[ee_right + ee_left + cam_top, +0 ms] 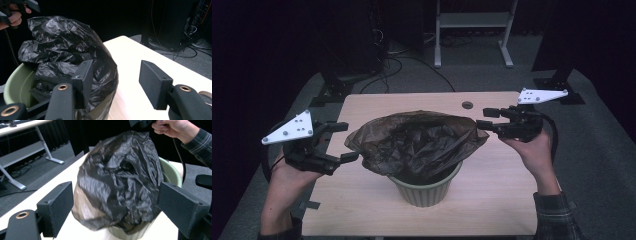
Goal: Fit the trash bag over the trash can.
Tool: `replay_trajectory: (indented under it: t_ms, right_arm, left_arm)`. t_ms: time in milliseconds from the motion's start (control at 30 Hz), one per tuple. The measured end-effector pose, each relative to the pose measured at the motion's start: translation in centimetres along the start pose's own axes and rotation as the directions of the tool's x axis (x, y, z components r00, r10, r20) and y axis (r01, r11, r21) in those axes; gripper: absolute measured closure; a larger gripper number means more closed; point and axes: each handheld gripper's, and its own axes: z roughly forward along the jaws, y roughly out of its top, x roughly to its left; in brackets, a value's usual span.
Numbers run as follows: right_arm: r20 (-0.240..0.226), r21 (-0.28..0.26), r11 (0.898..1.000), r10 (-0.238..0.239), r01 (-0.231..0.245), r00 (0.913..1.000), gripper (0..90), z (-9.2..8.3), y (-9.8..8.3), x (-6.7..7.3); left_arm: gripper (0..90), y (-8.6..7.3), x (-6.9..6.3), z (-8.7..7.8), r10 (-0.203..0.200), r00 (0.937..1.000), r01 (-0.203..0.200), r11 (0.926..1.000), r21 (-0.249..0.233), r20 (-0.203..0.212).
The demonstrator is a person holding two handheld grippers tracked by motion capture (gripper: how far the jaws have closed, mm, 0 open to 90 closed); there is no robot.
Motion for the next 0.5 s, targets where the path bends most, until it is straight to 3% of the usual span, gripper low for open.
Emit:
replay_trajectory:
  t_ms: [300, 500]
  right_arm:
    - [-0.010, 0.001, 1.000, 0.006, -0.006, 0.9999, 48.3, 1.0, 1.1, -0.6]
    - [-0.015, 0.010, 1.000, 0.000, 0.000, 0.9999, 53.8, 1.8, 1.8, -1.2]
  left_arm:
    - [22.7, 1.6, 2.5, 2.8, 0.009, 0.9997, -0.009, 0.9999, -0.010, 0.024]
    - [34.3, 2.5, 4.2, 4.2, 0.017, 0.9995, -0.016, 0.9998, -0.013, 0.029]
